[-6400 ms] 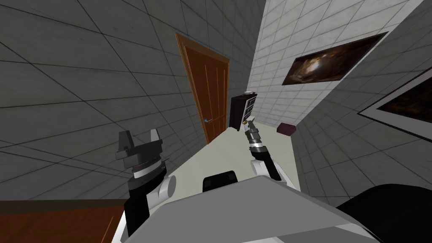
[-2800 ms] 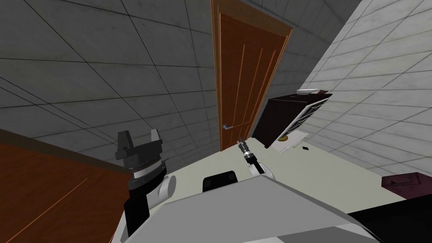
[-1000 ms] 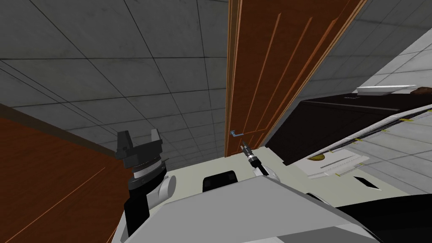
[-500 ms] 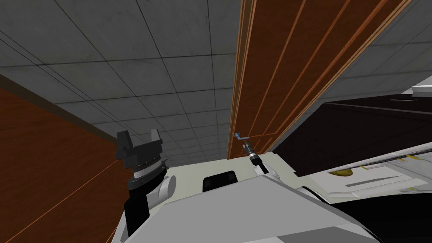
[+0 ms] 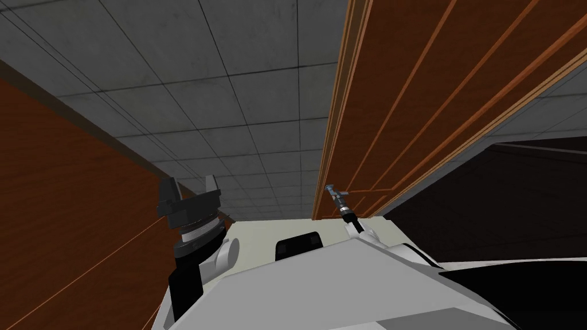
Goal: Pull the door open
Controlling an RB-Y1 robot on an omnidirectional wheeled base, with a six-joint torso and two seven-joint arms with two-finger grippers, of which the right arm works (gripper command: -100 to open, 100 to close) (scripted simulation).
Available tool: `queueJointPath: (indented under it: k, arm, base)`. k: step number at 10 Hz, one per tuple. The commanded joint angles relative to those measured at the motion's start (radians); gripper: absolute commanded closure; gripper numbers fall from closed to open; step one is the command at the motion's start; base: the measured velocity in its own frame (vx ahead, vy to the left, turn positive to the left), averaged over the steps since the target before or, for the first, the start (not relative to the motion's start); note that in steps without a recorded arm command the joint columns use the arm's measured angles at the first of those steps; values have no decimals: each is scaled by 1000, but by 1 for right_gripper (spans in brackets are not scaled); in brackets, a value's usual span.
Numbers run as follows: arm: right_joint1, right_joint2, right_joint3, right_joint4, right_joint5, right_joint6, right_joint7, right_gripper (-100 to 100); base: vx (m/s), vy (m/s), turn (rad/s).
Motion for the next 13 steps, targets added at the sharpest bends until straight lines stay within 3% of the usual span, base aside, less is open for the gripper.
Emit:
queueJointPath:
  k: [1,6,13]
  arm:
    - [4,0,2,-6,1,4,-1,100]
    - [4,0,2,-6,1,4,-1,100]
    - [54,-62,65,-12,36,-64,-91,100]
  base:
    - [-5,3,-61]
    - [-6,3,-2]
    - [-180,-55,118]
